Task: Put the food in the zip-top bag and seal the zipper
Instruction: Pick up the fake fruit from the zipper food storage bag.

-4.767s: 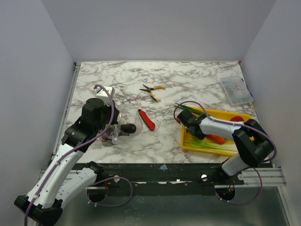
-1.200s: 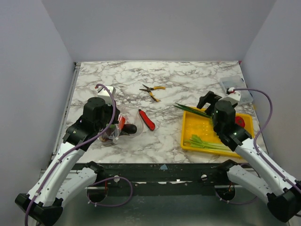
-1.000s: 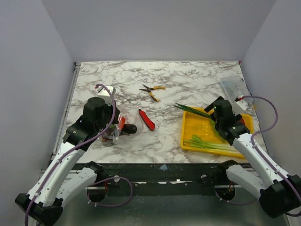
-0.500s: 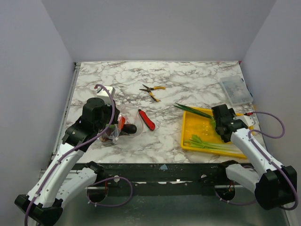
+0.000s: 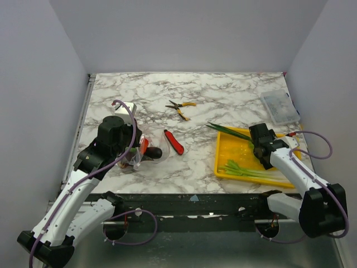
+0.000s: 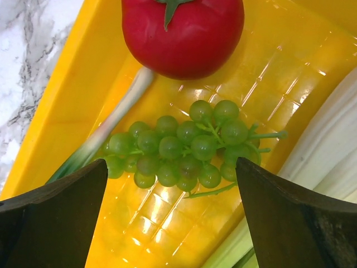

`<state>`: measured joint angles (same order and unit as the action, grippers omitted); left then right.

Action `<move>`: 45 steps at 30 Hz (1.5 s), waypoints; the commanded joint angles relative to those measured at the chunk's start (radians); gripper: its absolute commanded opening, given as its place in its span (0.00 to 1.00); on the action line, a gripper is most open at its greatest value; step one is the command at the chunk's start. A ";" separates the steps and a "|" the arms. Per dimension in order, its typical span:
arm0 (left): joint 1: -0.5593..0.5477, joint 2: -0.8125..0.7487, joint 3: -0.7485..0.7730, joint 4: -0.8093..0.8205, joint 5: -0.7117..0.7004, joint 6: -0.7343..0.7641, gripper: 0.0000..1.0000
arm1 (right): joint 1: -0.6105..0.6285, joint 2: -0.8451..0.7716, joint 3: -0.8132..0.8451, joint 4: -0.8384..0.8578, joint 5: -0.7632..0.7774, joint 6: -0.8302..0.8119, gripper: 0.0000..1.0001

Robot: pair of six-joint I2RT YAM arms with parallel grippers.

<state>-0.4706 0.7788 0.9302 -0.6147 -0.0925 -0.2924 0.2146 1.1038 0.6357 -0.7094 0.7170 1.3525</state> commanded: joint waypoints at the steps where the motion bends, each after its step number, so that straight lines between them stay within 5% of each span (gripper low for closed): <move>1: 0.006 -0.014 -0.010 0.016 0.017 -0.004 0.00 | -0.020 0.063 -0.031 0.087 -0.032 -0.046 0.99; 8: 0.006 -0.015 -0.010 0.015 0.014 -0.004 0.00 | -0.089 0.172 -0.073 0.195 -0.077 -0.099 0.97; 17: 0.006 -0.007 -0.008 0.015 0.016 -0.004 0.00 | -0.099 0.163 -0.133 0.255 -0.108 -0.085 0.82; 34: 0.006 -0.005 -0.008 0.015 0.017 -0.004 0.00 | -0.098 -0.072 -0.106 0.075 -0.051 0.005 0.17; 42: 0.006 -0.007 -0.008 0.015 0.019 -0.004 0.00 | -0.099 -0.271 -0.079 0.046 -0.031 -0.093 0.12; 45: 0.006 -0.008 -0.007 0.017 0.020 -0.004 0.00 | -0.098 -0.349 -0.091 0.154 -0.111 -0.299 0.05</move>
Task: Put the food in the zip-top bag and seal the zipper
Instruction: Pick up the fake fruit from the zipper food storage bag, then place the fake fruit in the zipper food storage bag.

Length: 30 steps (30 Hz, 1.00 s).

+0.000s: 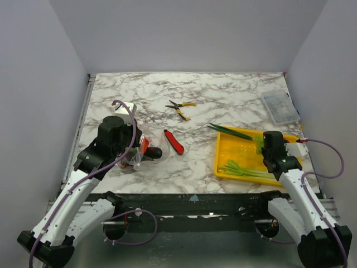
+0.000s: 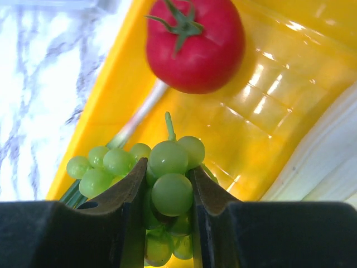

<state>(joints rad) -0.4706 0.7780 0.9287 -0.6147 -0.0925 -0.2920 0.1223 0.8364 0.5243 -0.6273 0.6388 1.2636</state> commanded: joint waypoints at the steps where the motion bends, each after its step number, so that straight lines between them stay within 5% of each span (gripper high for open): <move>1: 0.006 -0.006 -0.007 0.017 0.021 -0.004 0.00 | -0.006 -0.113 0.016 0.108 -0.086 -0.269 0.03; 5: 0.006 -0.006 -0.007 0.018 0.022 -0.004 0.00 | -0.006 -0.255 -0.014 0.283 -0.359 -0.472 0.00; 9: 0.006 -0.007 -0.007 0.017 0.024 -0.005 0.00 | -0.006 -0.372 -0.116 0.653 -0.762 -0.550 0.00; 15: 0.006 -0.005 -0.006 0.019 0.026 -0.006 0.00 | 0.005 -0.104 -0.102 1.145 -1.342 -0.363 0.00; 17: 0.007 -0.003 -0.004 0.018 0.028 -0.006 0.00 | 0.073 -0.031 -0.037 1.153 -1.363 -0.370 0.00; 22: 0.007 -0.002 -0.005 0.019 0.021 -0.006 0.00 | 0.396 0.054 0.163 0.971 -1.100 -0.579 0.00; 30: 0.007 0.000 -0.006 0.016 0.010 -0.004 0.00 | 0.792 0.339 0.408 0.928 -0.839 -0.725 0.01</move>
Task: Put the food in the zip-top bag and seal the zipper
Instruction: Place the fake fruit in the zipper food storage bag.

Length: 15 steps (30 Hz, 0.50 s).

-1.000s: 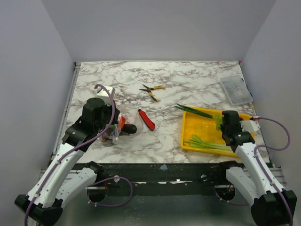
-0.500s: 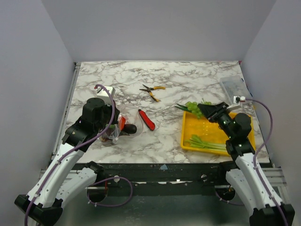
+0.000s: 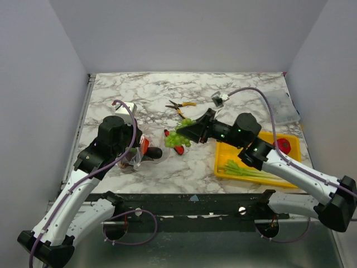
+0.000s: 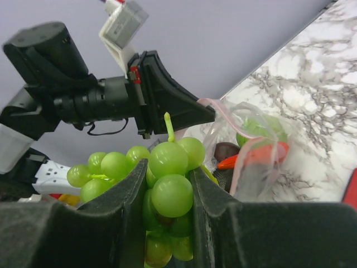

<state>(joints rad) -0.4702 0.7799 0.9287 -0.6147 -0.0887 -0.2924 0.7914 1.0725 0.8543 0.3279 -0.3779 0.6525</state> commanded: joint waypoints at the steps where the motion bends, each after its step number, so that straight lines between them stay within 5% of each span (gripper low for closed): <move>1: 0.008 -0.002 -0.007 0.016 0.006 -0.004 0.00 | 0.150 0.139 0.105 -0.040 0.209 -0.135 0.02; 15: 0.008 -0.015 -0.007 0.016 0.010 -0.004 0.00 | 0.364 0.409 0.376 -0.267 0.649 -0.276 0.12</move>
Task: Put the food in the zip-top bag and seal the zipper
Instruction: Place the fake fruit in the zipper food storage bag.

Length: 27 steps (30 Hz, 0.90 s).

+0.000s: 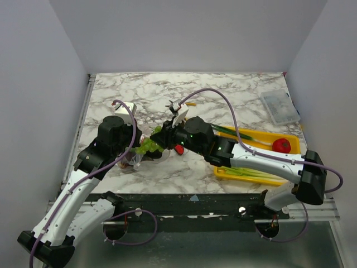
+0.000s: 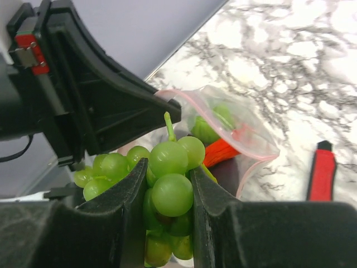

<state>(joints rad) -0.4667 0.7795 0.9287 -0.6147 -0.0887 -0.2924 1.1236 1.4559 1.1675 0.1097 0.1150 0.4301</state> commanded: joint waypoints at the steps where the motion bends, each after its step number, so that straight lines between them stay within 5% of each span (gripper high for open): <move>1: 0.005 -0.015 -0.007 0.016 0.010 -0.004 0.00 | 0.037 0.035 0.068 -0.045 0.162 -0.059 0.13; 8: 0.005 -0.019 -0.008 0.016 0.009 -0.004 0.00 | 0.061 0.123 0.127 -0.085 0.327 -0.053 0.33; 12: 0.005 -0.020 -0.008 0.015 0.007 -0.004 0.00 | 0.061 0.183 0.205 -0.180 0.403 -0.058 0.71; 15: 0.005 -0.020 -0.008 0.016 0.008 -0.004 0.00 | 0.061 0.197 0.233 -0.202 0.394 -0.064 0.90; 27: 0.004 -0.023 -0.008 0.017 0.009 -0.004 0.00 | 0.061 0.087 0.129 -0.120 0.337 -0.041 0.90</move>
<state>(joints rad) -0.4664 0.7723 0.9264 -0.6147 -0.0887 -0.2924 1.1809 1.6005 1.3270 -0.0387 0.4404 0.3733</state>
